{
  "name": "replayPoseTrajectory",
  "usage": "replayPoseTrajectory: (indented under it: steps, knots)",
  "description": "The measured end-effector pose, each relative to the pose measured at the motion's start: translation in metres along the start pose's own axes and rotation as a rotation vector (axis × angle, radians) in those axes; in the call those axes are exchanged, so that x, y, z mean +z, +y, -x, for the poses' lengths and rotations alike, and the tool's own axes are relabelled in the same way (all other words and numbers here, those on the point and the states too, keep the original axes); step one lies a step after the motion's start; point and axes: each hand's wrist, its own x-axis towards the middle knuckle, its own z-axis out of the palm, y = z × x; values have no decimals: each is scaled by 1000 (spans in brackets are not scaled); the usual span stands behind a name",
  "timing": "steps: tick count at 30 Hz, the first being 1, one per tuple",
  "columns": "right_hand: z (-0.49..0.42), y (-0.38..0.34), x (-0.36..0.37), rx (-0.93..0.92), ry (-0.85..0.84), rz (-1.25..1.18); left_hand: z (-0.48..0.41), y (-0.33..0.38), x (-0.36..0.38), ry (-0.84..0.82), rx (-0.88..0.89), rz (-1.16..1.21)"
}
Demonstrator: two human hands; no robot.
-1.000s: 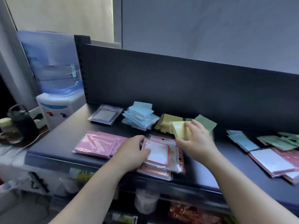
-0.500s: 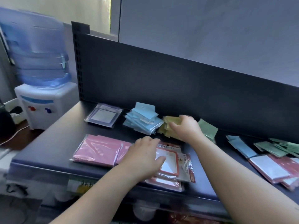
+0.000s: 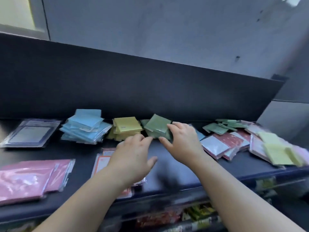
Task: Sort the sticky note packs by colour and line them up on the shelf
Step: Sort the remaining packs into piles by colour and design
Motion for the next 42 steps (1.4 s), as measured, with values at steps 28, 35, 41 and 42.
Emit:
replayPoseTrajectory:
  steps: [28,35,41,42]
  knots:
    - [139,378,-56,308,-54,-72,-123,346,123,-206,189,2]
    - [124,423,-48,402,-34,-122,-189,376,136,-271,223,-77]
    - [98,455,-40,506,-70,-146,-248,390,152,-347,278,-259]
    - [93,459,-39,524,-76,-152,-255,392,153,-364,290,-273]
